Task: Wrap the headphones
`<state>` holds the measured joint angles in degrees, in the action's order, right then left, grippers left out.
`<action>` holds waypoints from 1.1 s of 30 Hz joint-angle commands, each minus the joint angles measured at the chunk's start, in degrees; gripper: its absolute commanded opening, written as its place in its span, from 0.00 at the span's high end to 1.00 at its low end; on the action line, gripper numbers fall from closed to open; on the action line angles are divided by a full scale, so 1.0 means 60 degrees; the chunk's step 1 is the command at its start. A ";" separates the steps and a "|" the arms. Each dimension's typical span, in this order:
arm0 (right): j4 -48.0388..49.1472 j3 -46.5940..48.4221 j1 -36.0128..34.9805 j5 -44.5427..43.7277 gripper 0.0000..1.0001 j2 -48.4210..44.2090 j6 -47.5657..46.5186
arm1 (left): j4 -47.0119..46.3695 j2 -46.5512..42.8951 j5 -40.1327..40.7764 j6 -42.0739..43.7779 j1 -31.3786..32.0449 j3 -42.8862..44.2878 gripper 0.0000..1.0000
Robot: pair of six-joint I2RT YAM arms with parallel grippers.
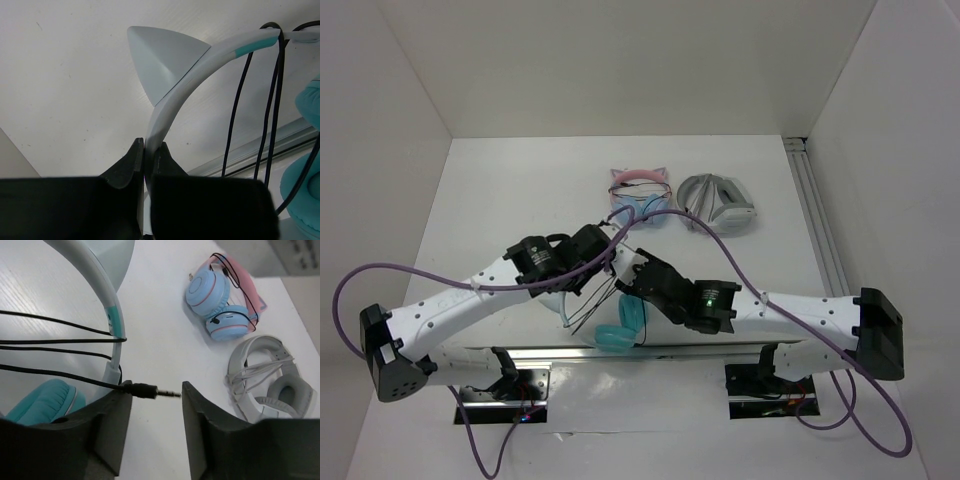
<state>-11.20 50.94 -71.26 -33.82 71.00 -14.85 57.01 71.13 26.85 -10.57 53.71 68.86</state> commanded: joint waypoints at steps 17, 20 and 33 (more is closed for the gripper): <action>-0.0622 0.0562 0.1536 0.0686 0.17 -0.0671 0.1068 | -0.0259 -0.0826 -0.0769 0.0194 -0.0412 0.0330 1.00; -0.0843 0.0563 0.1770 0.0190 0.12 -0.1110 0.1303 | -0.0259 -0.0475 -0.0872 0.0194 -0.0631 0.0330 1.00; -0.2276 0.2187 0.1770 -0.2551 0.00 -0.3527 0.4831 | -0.1928 0.1515 -0.1544 -0.0581 -0.0925 0.1075 1.00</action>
<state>-20.97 58.72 -60.86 -45.21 53.04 5.78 52.10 76.58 20.34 -10.11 48.45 70.52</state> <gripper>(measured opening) 0.999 0.126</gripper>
